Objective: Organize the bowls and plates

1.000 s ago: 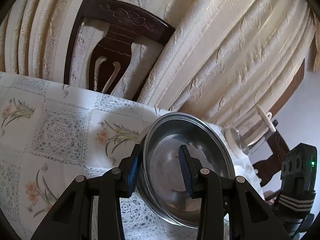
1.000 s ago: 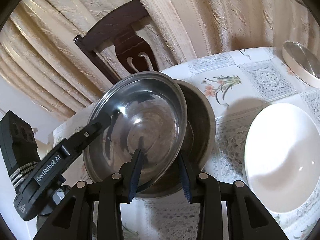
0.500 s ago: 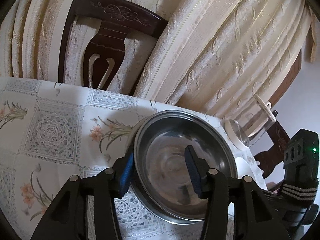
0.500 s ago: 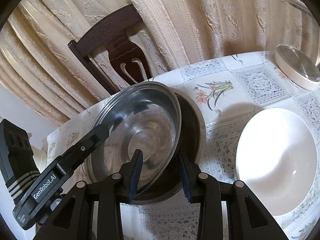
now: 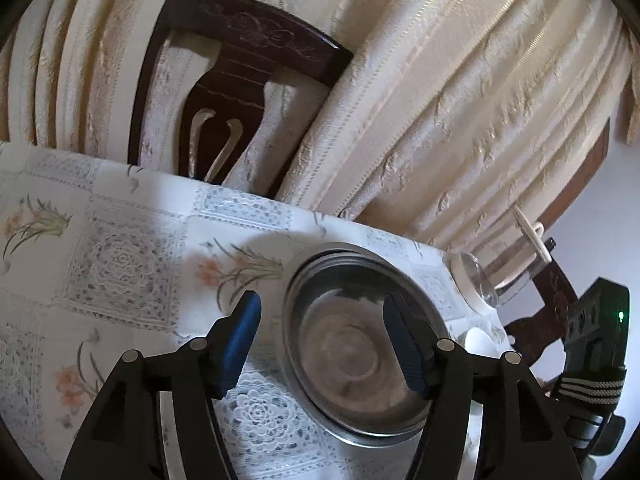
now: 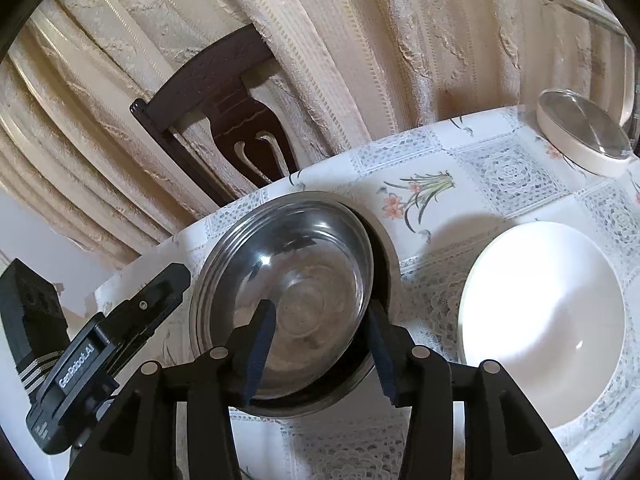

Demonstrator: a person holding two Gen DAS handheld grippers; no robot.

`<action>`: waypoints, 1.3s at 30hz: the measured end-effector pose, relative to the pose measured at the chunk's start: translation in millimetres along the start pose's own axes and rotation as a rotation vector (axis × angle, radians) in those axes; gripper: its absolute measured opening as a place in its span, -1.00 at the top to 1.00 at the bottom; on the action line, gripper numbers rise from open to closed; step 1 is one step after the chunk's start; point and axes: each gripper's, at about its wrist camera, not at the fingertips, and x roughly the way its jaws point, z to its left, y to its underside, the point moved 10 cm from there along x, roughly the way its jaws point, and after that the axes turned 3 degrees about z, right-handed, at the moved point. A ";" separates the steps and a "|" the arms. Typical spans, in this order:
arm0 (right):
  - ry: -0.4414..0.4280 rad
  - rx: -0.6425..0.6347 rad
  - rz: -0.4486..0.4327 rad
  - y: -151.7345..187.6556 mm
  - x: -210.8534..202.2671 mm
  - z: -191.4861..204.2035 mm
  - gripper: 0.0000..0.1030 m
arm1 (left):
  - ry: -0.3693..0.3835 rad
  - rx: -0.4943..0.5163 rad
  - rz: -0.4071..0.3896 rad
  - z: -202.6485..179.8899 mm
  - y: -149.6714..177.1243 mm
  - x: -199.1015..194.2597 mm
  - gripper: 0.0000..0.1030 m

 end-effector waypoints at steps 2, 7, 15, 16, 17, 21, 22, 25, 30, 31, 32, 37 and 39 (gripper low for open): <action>-0.003 0.003 -0.002 0.5 -1.6 0.3 0.05 | -0.007 -0.017 0.004 5.1 -0.5 -0.4 -0.25; 0.020 -0.009 -0.027 2.9 -9.6 -1.3 0.01 | -0.006 -0.016 0.001 3.9 -1.1 -2.6 -0.25; 0.053 0.007 -0.051 5.3 -20.8 -15.4 -0.01 | -0.053 0.051 -0.028 -7.4 -2.1 -10.2 -0.26; 0.057 0.011 -0.054 6.1 -22.5 -17.7 -0.01 | -0.055 0.061 -0.031 -9.6 -2.1 -11.2 -0.25; 0.060 0.013 -0.056 6.7 -23.7 -19.2 -0.01 | -0.057 0.070 -0.034 -11.8 -2.4 -12.0 -0.25; 0.086 0.019 -0.070 12.4 -28.8 -27.5 -0.01 | -0.076 0.120 -0.055 -22.0 -2.6 -17.4 -0.25; 0.076 0.020 -0.070 14.4 -30.6 -28.4 -0.01 | -0.080 0.129 -0.058 -23.5 -2.8 -18.2 -0.26; 0.074 0.016 -0.078 17.7 -36.0 -28.9 -0.01 | -0.100 0.178 -0.066 -31.3 -1.4 -19.4 -0.26; 0.102 -0.027 -0.131 15.4 -51.7 -27.5 -0.04 | -0.113 0.242 -0.081 -44.8 1.6 -22.8 -0.26; 0.102 -0.025 -0.135 15.4 -54.3 -28.8 -0.04 | -0.109 0.248 -0.080 -47.0 2.5 -23.1 -0.26; 0.102 -0.018 -0.136 15.5 -56.1 -31.2 -0.04 | -0.108 0.253 -0.080 -48.8 3.1 -23.1 -0.26; 0.124 0.023 -0.147 16.9 -63.9 -49.4 -0.04 | -0.106 0.276 -0.072 -55.4 7.1 -21.6 -0.26; 0.134 0.040 -0.150 17.1 -65.8 -56.0 -0.04 | -0.103 0.282 -0.068 -57.8 9.0 -20.9 -0.26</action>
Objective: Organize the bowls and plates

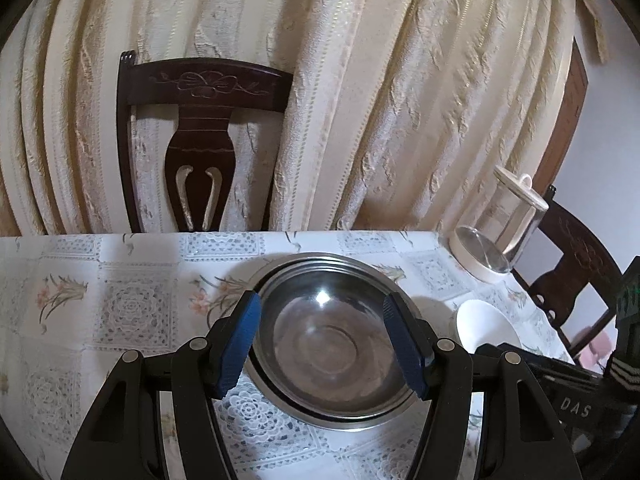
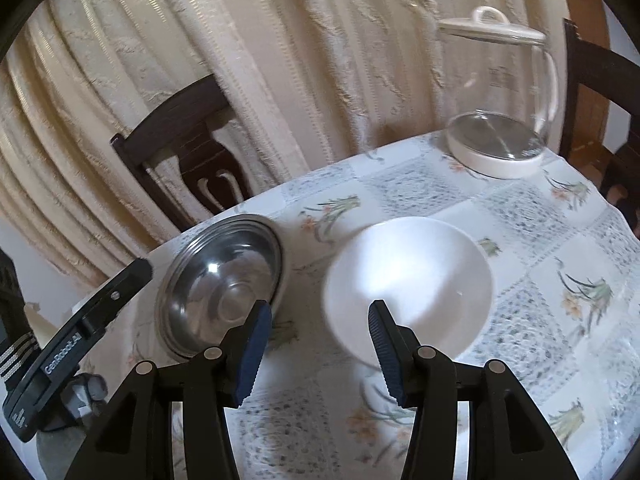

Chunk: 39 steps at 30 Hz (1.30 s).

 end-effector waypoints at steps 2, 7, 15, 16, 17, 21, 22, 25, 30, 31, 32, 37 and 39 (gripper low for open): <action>0.014 0.022 -0.007 -1.2 -2.6 -10.1 -0.04 | 0.002 0.008 0.003 -2.8 1.1 0.5 -0.26; 0.043 0.073 -0.030 -5.5 -8.5 -32.3 -0.05 | -0.004 0.035 0.002 -9.1 2.3 0.1 -0.26; 0.081 0.131 -0.038 -2.2 -10.3 -57.6 -0.07 | 0.006 0.058 0.021 -17.2 8.3 3.6 -0.26; 0.085 0.127 -0.043 -2.3 -11.8 -57.3 -0.07 | 0.008 0.059 0.023 -17.7 8.5 4.2 -0.26; 0.089 0.126 -0.047 -2.9 -13.0 -57.3 -0.09 | 0.010 0.059 0.025 -18.4 8.9 4.7 -0.26; 0.095 0.143 -0.050 -3.9 -14.7 -62.1 -0.14 | 0.017 0.067 0.037 -21.8 11.2 6.8 -0.26; 0.097 0.151 -0.051 -3.7 -15.5 -64.6 -0.14 | 0.019 0.069 0.039 -23.0 11.5 7.4 -0.26; 0.107 0.169 -0.051 -2.8 -16.3 -71.8 -0.14 | 0.027 0.074 0.043 -25.5 12.8 7.4 -0.26; 0.105 0.191 -0.023 -0.1 -9.7 -79.8 -0.14 | 0.049 0.067 0.056 -28.4 14.1 8.3 -0.26; 0.105 0.195 -0.013 1.0 -6.4 -81.5 -0.14 | 0.054 0.065 0.059 -29.1 14.8 8.6 -0.26; 0.108 0.199 -0.006 2.0 -4.1 -82.9 -0.14 | 0.059 0.064 0.062 -29.8 15.6 9.0 -0.26; 0.112 0.244 0.060 12.0 12.1 -96.3 -0.14 | 0.082 0.060 0.078 -34.1 18.6 10.7 -0.26; 0.110 0.265 0.081 15.9 16.5 -102.3 -0.14 | 0.087 0.058 0.081 -34.9 19.4 11.2 -0.26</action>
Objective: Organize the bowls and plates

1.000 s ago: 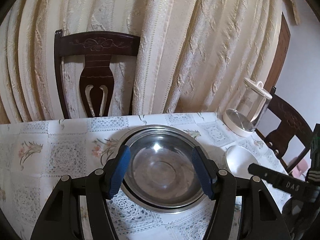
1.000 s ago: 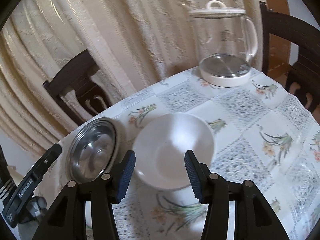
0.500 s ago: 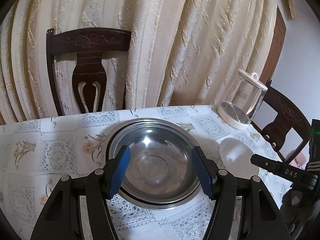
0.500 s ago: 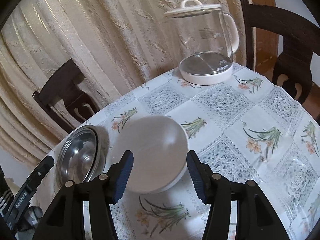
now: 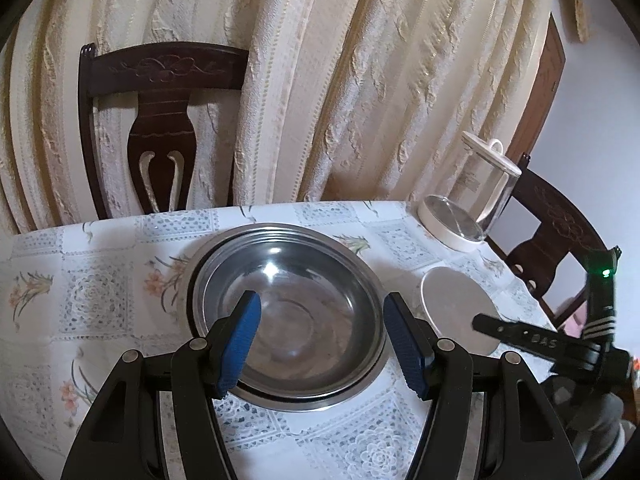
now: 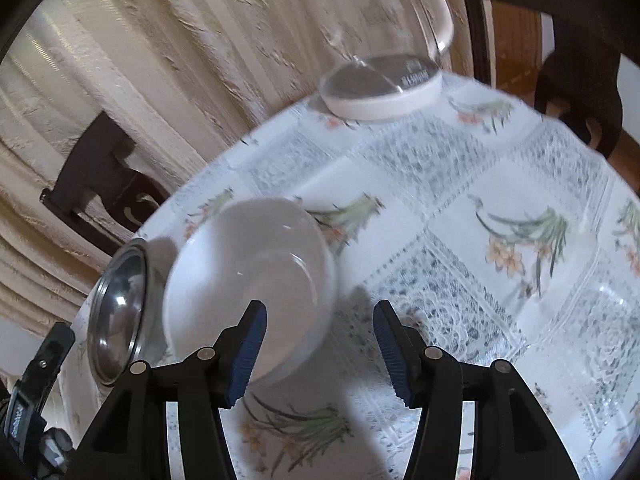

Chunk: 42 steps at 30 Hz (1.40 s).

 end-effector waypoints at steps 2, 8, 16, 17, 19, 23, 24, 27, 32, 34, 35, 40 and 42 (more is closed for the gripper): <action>-0.012 0.023 0.007 0.5 2.4 -5.6 -0.19 | 0.004 -0.002 0.003 -0.3 0.5 0.9 -0.26; -0.011 0.017 0.002 -2.2 3.4 -12.5 -0.22 | 0.030 -0.017 0.024 -2.8 4.4 5.0 -0.26; -0.036 -0.009 -0.011 0.4 4.4 -14.3 -0.22 | 0.102 -0.064 0.070 -6.7 14.7 10.1 -0.26; -0.040 -0.010 -0.014 -0.3 4.7 -14.0 -0.22 | 0.112 -0.082 0.083 -5.9 17.8 11.1 -0.26; -0.052 -0.009 -0.021 -1.6 4.4 -14.3 -0.22 | 0.128 -0.106 0.113 -6.1 25.6 13.8 -0.26; -0.085 -0.012 -0.028 -1.9 3.3 -14.6 -0.22 | 0.096 -0.066 0.170 -14.7 35.2 16.9 -0.26; -0.095 -0.012 -0.031 -1.5 2.6 -15.4 -0.22 | 0.088 -0.049 0.174 -18.3 34.8 16.1 -0.26; -0.123 -0.003 -0.035 -1.1 0.7 -17.6 -0.21 | 0.091 -0.013 0.178 -32.9 30.0 11.7 -0.26; -0.131 -0.013 -0.042 -0.2 0.4 -16.2 -0.21 | 0.169 -0.023 0.238 -58.9 29.7 19.3 -0.26; -0.135 -0.021 -0.046 0.1 0.2 -16.2 -0.21 | 0.185 -0.021 0.263 -68.5 31.2 26.3 -0.26; -0.138 -0.026 -0.047 0.3 0.0 -16.0 -0.21 | 0.185 -0.016 0.271 -72.7 31.9 29.4 -0.26; -0.143 -0.040 -0.049 0.9 0.1 -16.2 -0.19 | 0.188 0.021 0.303 -90.6 33.7 44.1 -0.26; -0.148 -0.042 -0.051 0.9 0.5 -15.8 -0.19 | 0.191 0.025 0.318 -94.7 34.3 51.0 -0.26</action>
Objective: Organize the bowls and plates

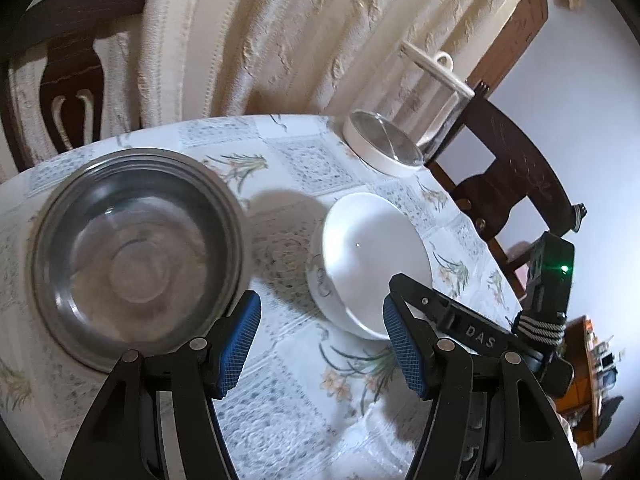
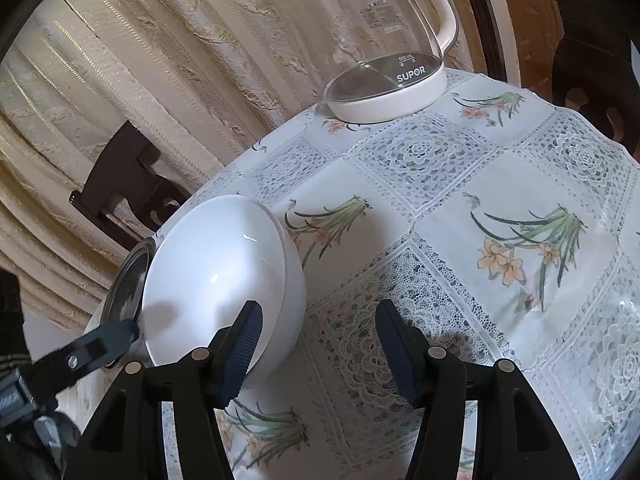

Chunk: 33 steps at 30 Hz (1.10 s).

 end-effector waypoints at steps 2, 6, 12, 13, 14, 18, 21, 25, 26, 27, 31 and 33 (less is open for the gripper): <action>-0.003 -0.011 -0.002 0.7 -0.3 0.7 -0.19 | 0.005 -0.010 0.009 -0.8 -3.4 7.7 -0.26; -0.004 -0.027 -0.002 1.1 0.4 1.2 -0.19 | 0.028 -0.017 0.000 -4.6 -12.8 19.4 -0.25; -0.008 -0.036 -0.004 1.3 0.5 2.2 -0.19 | 0.054 0.006 0.002 -17.2 -21.6 36.0 -0.11; -0.008 -0.036 -0.005 1.5 0.6 2.0 -0.19 | 0.057 0.008 0.003 -18.8 -22.5 38.6 -0.07; -0.010 -0.036 -0.006 1.5 0.7 2.0 -0.19 | 0.053 0.009 0.000 -18.9 -23.6 40.8 -0.06; -0.010 -0.036 -0.011 2.3 -0.4 2.3 -0.19 | 0.042 0.008 -0.008 -16.7 -25.8 45.8 0.04; -0.013 -0.039 -0.013 3.2 -1.2 2.7 -0.20 | 0.035 0.018 -0.014 -17.2 -25.2 45.7 0.04; -0.049 -0.036 -0.002 4.2 -1.1 6.5 -0.05 | 0.033 0.020 -0.028 -16.7 -24.5 44.9 0.04; -0.064 -0.033 0.008 5.3 0.0 8.5 0.02 | 0.031 0.022 -0.031 -16.9 -24.2 44.7 0.04; -0.077 -0.034 0.016 6.4 1.0 10.6 0.08 | 0.029 0.025 -0.034 -17.4 -24.0 44.3 0.04; -0.119 -0.062 0.027 9.6 1.0 21.8 0.32 | 0.018 0.038 -0.043 -19.3 -22.1 42.9 0.04; -0.111 -0.072 0.019 9.4 -0.7 23.2 0.32 | 0.017 0.038 -0.048 -20.2 -21.7 41.7 0.04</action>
